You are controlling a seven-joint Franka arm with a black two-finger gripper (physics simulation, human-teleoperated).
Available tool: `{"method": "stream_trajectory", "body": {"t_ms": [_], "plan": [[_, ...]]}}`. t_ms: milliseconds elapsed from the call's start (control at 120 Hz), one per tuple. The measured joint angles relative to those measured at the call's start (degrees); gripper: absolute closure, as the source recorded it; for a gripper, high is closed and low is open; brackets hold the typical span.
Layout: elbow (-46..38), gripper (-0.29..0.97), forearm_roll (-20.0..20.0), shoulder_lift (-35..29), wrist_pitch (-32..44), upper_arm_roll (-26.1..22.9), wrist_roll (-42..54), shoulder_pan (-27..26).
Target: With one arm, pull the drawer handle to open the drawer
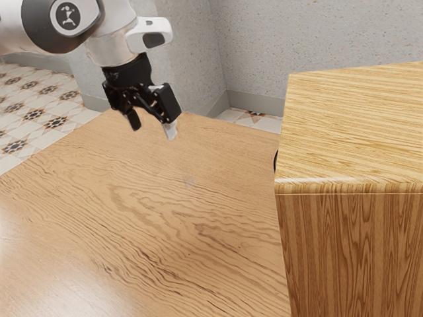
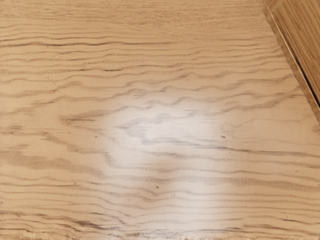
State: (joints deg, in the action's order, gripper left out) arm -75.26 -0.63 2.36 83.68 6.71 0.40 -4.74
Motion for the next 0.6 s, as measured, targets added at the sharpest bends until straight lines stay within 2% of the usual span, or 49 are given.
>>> {"method": "stream_trajectory", "body": {"t_ms": [192, 267, 333, 433, 600], "plan": [[1.3, 0.00, -0.3, 0.1, -3.1, 0.4, 0.4, 6.1], [9.8, 0.00, 0.7, -1.0, -6.1, 0.3, 0.6, 7.6], [12.8, 0.00, -1.2, -1.1, -8.0, 0.5, 0.7, 8.8], [13.6, 0.00, -3.4, 1.6, -9.8, 0.6, 0.8, 9.7], [13.6, 0.00, -4.5, 10.8, -9.4, 0.6, 0.9, 5.8]]}}
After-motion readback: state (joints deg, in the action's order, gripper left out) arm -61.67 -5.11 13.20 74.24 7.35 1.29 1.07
